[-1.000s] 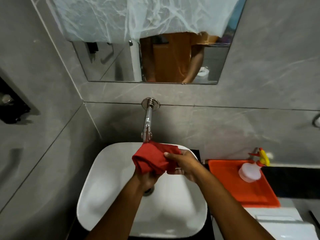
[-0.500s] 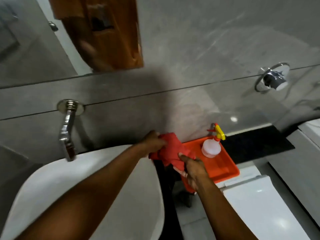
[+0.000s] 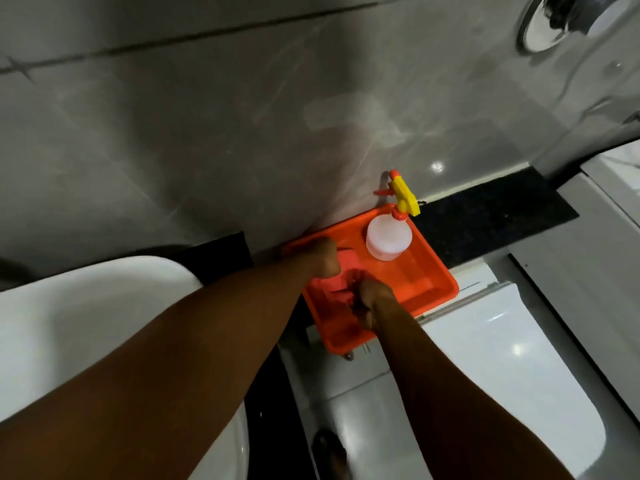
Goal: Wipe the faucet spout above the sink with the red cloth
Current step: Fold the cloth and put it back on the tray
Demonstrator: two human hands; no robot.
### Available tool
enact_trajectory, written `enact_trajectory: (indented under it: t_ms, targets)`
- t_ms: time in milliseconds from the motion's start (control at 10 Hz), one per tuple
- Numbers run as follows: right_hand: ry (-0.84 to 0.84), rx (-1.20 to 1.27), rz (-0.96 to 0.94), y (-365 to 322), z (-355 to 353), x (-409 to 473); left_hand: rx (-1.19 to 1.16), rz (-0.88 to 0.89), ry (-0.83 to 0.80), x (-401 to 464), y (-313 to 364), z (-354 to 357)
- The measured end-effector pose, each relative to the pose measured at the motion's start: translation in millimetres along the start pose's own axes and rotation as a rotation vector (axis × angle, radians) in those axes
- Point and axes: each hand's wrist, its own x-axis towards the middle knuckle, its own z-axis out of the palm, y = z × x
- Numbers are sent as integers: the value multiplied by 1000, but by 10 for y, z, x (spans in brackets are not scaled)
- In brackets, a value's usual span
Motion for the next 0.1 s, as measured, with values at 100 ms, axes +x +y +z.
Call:
enact_trajectory:
  t_ms: [100]
  targets:
    - [12,-131,-43,-57,-44,-109,10,38,56,-146,-57,-67]
